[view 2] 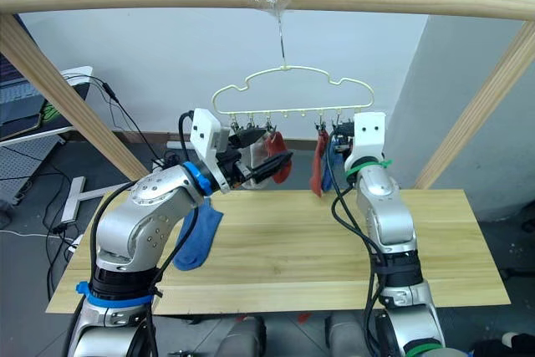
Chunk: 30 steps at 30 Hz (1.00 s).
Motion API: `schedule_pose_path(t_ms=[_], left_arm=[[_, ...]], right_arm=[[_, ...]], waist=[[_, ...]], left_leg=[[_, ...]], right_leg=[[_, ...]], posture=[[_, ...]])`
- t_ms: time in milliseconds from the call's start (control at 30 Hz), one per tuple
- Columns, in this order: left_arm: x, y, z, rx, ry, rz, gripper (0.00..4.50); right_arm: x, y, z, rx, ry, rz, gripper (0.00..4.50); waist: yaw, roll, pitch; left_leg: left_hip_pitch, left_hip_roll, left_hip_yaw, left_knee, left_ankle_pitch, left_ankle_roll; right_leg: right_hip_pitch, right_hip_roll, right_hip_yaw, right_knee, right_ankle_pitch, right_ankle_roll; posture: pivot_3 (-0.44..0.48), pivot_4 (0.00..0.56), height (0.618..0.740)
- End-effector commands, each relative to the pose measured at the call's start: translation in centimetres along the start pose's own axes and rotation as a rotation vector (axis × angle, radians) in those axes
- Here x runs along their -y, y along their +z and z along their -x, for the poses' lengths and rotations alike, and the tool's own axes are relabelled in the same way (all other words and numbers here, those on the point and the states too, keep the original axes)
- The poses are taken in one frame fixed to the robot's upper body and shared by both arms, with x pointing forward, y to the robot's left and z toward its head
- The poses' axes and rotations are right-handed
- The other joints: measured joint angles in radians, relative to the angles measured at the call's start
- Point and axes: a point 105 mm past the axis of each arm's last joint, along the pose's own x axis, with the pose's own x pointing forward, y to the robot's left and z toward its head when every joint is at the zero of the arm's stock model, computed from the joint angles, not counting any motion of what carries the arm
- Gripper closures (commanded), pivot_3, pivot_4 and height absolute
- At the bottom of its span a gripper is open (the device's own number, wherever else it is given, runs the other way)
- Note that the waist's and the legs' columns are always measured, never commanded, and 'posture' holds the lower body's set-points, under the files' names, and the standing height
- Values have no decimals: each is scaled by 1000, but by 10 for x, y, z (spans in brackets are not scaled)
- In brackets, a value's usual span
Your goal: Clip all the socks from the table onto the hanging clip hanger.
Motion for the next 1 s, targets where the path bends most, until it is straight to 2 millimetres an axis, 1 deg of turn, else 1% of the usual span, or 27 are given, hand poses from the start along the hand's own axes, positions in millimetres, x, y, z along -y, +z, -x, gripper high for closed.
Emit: schedule_pose_path(t_ms=[33, 267, 400, 700, 967, 1000], left_arm=[[9, 16, -1, 34, -69, -15, 0], [21, 25, -2, 52, -153, 7, 0], [27, 35, -4, 81, -200, 14, 0], [29, 43, -6, 104, -207, 9, 0], [30, 45, -7, 111, -208, 13, 0], [30, 45, -7, 111, -208, 14, 0]], right_arm=[[0, 16, -3, 69, 15, -4, 2835], [-1, 22, -8, 91, 31, 7, 2835], [0, 21, -9, 89, 29, 15, 2835], [2, 21, -10, 93, 27, 21, 2835], [3, 21, -10, 91, 31, 23, 2835], [3, 20, -10, 89, 31, 24, 3021]], waist=[[0, 0, 0], [0, 0, 0], [0, 0, 0], [0, 0, 0], [-1, 0, 0], [0, 0, 0]], left_leg=[[0, 0, 0, 0, 0, 0], [0, 0, 0, 0, 0, 0], [0, 0, 0, 0, 0, 0], [0, 0, 0, 0, 0, 0], [0, 0, 0, 0, 0, 0], [0, 0, 0, 0, 0, 0]], right_leg=[[0, 0, 0, 0, 0, 0], [0, 0, 0, 0, 0, -1], [0, 0, 0, 0, 0, -1], [0, 0, 0, 0, 0, -1], [0, 0, 0, 0, 0, -1], [0, 0, 0, 0, 0, -1]], posture=[[117, 154, 740], [117, 154, 740], [116, 161, 740], [111, 167, 740], [113, 171, 740], [113, 171, 740]])
